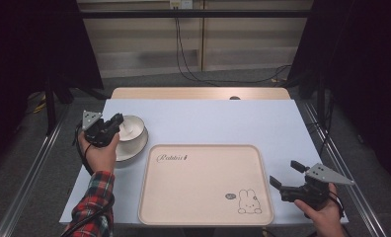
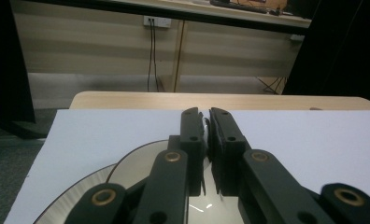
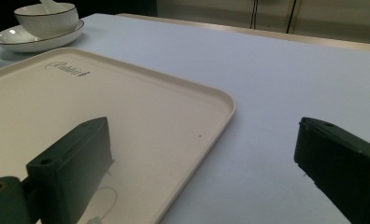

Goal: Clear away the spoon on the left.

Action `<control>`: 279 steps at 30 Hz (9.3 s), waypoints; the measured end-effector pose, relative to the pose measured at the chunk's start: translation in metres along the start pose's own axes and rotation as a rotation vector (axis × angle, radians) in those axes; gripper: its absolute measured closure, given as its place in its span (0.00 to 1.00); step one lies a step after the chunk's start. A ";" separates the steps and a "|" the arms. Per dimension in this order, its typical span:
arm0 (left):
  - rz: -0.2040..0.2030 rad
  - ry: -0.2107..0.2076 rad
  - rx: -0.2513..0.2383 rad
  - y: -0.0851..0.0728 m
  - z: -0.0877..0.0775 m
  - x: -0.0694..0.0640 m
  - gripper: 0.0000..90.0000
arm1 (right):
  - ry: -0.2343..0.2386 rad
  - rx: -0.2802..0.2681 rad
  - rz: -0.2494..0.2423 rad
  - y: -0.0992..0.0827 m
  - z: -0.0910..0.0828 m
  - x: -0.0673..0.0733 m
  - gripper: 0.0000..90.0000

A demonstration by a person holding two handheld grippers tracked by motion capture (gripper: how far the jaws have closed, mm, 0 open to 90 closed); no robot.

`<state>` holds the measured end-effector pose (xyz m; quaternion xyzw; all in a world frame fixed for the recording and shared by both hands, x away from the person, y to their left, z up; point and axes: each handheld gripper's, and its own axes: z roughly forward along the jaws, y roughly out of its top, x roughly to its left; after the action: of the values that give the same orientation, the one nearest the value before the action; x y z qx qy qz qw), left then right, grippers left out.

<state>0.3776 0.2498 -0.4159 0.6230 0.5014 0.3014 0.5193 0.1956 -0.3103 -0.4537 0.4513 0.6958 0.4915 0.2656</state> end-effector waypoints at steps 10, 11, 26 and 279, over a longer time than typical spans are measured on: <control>-0.007 -0.010 0.012 0.003 0.001 -0.005 0.95 | 0.001 -0.009 0.015 0.000 -0.002 -0.002 0.04; 0.002 -0.017 0.016 0.005 0.000 -0.006 0.95 | 0.001 -0.010 0.013 0.000 -0.002 -0.002 0.04; -0.016 -0.117 0.009 0.040 -0.021 -0.020 0.95 | 0.001 -0.012 0.009 0.001 -0.001 -0.001 0.04; 0.124 -0.455 0.263 -0.051 -0.022 -0.090 0.16 | 0.032 0.037 -0.062 -0.002 0.004 0.007 0.03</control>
<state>0.3134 0.1711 -0.4452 0.7665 0.3674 0.1172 0.5136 0.1947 -0.3024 -0.4567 0.4266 0.7224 0.4773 0.2613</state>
